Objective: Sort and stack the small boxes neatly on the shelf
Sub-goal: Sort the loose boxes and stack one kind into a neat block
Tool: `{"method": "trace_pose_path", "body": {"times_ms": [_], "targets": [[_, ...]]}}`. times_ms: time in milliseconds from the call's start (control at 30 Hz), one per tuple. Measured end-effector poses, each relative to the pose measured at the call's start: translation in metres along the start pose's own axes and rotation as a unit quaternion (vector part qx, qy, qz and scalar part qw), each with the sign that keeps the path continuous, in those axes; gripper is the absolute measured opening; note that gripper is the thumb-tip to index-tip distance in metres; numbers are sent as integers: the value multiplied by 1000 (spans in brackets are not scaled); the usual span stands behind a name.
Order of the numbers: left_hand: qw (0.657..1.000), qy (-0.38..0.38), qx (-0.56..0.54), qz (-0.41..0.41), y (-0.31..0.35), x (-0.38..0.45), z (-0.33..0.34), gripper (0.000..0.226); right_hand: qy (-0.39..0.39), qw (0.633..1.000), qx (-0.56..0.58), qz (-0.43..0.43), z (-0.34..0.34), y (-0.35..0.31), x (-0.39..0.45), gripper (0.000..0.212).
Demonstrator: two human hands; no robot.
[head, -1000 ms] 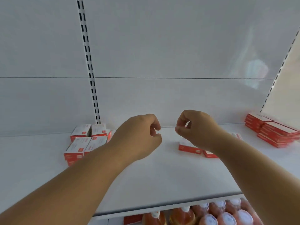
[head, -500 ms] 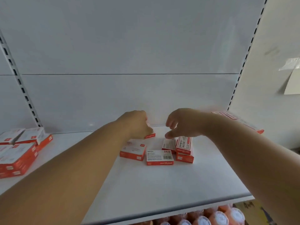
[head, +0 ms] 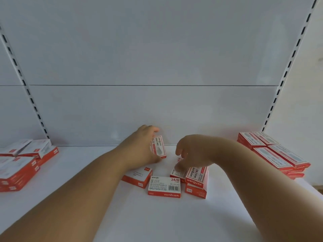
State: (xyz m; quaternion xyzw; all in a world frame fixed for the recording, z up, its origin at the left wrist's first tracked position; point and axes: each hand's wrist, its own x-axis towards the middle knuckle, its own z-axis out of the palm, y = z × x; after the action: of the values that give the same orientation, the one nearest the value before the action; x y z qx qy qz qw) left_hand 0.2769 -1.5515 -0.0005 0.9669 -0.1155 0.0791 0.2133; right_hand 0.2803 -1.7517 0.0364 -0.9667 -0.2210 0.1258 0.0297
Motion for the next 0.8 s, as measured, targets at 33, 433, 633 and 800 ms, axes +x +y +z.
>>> {"method": "trace_pose_path", "body": {"times_ms": [33, 433, 633, 800], "targets": [[1000, 5, 4, 7, -1, -1, 0, 91, -18, 1000, 2, 0, -1, 2, -2, 70], [998, 17, 3, 64, -8, 2, 4, 88, 52, 997, 62, 6, 10, 9, 11, 63], [992, 87, 27, 92, -6, 1, 1, 87, 177, 980, 89, -12, 14, 13, 15, 81], [975, 188, 28, 119, -3, -2, -8, 88, 357, 925, 100, -89, 13, 18, 10, 83]]}}
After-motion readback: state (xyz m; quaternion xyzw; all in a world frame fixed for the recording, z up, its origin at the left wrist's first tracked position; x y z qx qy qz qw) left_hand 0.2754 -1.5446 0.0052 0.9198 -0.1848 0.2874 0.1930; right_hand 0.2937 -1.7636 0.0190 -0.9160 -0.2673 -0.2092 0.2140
